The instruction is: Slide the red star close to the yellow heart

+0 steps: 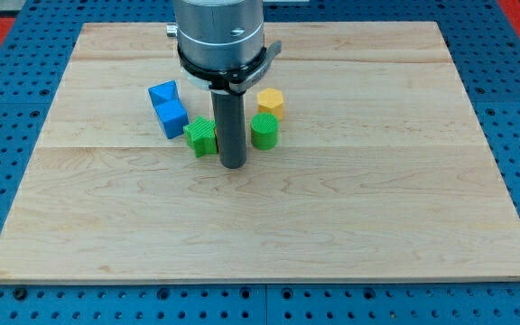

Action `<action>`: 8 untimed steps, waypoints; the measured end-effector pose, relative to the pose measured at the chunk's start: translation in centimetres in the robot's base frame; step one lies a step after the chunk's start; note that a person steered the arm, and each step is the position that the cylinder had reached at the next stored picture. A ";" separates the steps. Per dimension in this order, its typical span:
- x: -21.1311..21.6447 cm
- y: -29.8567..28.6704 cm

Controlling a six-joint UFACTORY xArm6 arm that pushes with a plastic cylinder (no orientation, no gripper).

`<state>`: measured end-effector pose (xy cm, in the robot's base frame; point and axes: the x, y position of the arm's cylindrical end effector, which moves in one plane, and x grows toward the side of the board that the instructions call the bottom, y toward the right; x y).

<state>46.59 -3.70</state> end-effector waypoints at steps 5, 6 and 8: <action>-14.6 7.7; -17.6 7.7; -23.6 0.8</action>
<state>23.03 -2.89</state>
